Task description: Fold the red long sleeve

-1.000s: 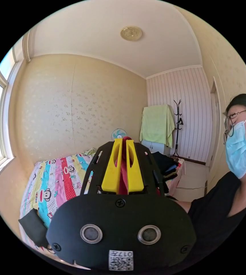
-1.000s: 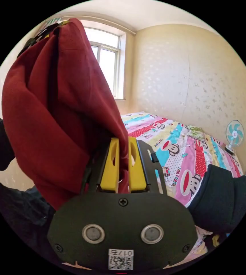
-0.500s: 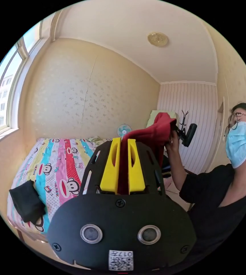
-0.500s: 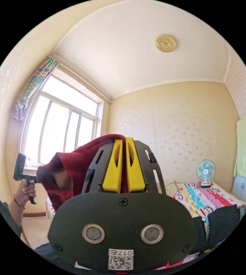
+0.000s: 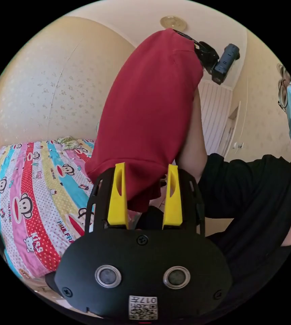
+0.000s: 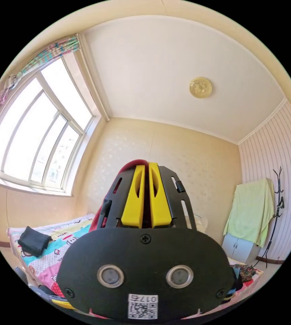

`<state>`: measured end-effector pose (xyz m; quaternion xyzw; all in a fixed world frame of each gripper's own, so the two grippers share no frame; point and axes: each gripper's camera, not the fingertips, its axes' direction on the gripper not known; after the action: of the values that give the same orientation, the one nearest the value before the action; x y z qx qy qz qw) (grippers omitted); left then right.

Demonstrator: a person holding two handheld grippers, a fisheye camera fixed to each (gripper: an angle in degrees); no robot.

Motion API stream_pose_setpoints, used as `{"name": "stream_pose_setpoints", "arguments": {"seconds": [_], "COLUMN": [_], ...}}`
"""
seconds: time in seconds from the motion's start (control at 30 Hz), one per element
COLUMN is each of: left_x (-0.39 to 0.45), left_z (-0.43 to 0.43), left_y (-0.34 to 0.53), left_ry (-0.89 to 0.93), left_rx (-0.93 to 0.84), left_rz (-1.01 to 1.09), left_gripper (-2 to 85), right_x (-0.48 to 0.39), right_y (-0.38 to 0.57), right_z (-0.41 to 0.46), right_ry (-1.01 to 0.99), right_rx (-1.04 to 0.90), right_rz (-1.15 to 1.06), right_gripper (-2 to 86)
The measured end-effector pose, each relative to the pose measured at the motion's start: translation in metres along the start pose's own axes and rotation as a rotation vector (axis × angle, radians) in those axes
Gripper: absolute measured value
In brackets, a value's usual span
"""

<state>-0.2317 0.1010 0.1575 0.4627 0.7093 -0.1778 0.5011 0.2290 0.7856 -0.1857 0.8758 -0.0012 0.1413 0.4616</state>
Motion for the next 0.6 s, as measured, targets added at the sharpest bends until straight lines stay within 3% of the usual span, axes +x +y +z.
{"name": "stream_pose_setpoints", "arguments": {"seconds": [0.13, 0.23, 0.37, 0.43, 0.5, 0.6], "left_x": [0.049, 0.064, 0.026, 0.002, 0.005, 0.026], "left_z": [-0.032, -0.07, -0.153, -0.211, -0.237, -0.261], "left_y": [-0.001, -0.011, -0.03, -0.042, -0.057, -0.086], "left_ry": [-0.239, -0.374, -0.292, -0.198, -0.218, -0.293], "left_rx": [0.139, 0.211, 0.34, 0.485, 0.564, 0.702], "left_rz": [0.041, 0.09, -0.077, -0.137, -0.108, -0.017], "left_gripper": [5.0, 2.6, 1.7, 1.5, 1.5, 1.7], "right_x": [0.023, 0.048, 0.087, 0.108, 0.125, 0.117], "right_y": [0.001, 0.009, 0.032, 0.045, 0.06, 0.073], "right_z": [0.015, 0.02, 0.017, 0.013, 0.009, 0.009], "right_ry": [0.032, -0.006, -0.013, -0.058, -0.136, -0.093], "right_rx": [-0.06, -0.094, -0.082, -0.06, -0.031, 0.034], "right_rz": [0.032, 0.077, 0.132, 0.203, 0.284, 0.307], "right_gripper": [2.6, 2.3, 2.0, 2.0, 2.0, 2.0]}}
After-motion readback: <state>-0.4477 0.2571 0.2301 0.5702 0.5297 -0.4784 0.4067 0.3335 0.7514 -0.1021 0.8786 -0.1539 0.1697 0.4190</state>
